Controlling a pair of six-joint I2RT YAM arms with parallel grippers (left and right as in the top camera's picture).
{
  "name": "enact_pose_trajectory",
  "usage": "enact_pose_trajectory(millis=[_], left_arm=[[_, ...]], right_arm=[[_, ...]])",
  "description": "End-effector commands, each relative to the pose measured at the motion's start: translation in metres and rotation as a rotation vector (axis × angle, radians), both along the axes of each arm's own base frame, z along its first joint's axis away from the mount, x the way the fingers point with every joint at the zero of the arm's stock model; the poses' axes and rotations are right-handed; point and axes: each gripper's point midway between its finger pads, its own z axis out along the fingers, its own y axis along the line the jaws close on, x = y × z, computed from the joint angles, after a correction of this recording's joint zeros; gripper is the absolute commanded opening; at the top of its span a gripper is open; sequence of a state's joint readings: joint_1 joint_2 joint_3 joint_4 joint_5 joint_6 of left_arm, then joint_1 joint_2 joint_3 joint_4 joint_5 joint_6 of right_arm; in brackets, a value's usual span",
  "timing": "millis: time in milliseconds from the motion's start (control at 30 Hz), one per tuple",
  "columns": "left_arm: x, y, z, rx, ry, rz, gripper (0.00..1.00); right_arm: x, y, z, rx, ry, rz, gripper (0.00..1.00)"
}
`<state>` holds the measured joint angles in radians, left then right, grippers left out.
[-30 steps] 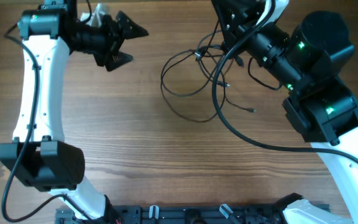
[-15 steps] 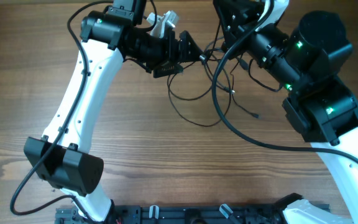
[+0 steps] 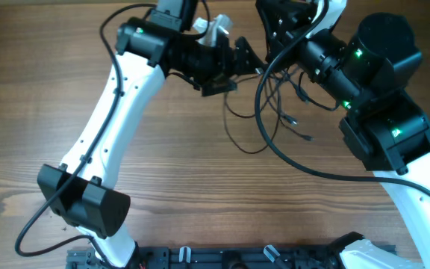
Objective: Untangle cables
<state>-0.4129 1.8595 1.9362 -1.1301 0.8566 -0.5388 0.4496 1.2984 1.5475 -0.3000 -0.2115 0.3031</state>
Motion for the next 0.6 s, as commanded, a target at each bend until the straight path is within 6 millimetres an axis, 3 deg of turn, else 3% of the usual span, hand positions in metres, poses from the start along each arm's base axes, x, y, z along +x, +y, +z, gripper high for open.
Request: enact_pose_trajectory(millis=[0, 100, 233, 333, 367, 467, 500, 567], left_arm=[[-0.002, -0.015, -0.013, 0.01, 0.009, -0.03, 0.5], [-0.001, -0.021, -0.027, 0.022, 0.01, -0.062, 0.04], [-0.006, -0.018, -0.052, 0.069, -0.019, -0.123, 0.04], [-0.003, 0.013, -0.093, 0.268, 0.009, -0.067, 0.04], [0.0, 0.032, -0.105, 0.348, 0.017, -0.04, 0.04], [0.009, 0.057, -0.108, 0.385, -0.004, -0.03, 0.04], [0.014, 0.062, -0.107, 0.381, -0.03, -0.04, 0.04], [0.021, 0.066, -0.106, 0.373, -0.14, -0.117, 0.09]], right_arm=[[-0.01, 0.001, 0.011, 0.026, -0.019, 0.03, 0.05], [-0.012, 0.0, 0.014, 0.028, -0.024, 0.029, 0.06], [-0.017, -0.003, 0.019, 0.031, -0.039, 0.028, 0.06], [-0.02, -0.005, 0.022, 0.012, -0.059, 0.026, 0.06], [-0.021, -0.006, 0.02, 0.009, -0.052, 0.022, 0.06], [-0.02, -0.006, 0.013, -0.01, -0.034, 0.023, 0.08], [-0.021, -0.006, 0.012, -0.027, -0.038, 0.024, 0.13], [-0.021, -0.006, 0.009, -0.045, -0.041, 0.025, 0.58]])
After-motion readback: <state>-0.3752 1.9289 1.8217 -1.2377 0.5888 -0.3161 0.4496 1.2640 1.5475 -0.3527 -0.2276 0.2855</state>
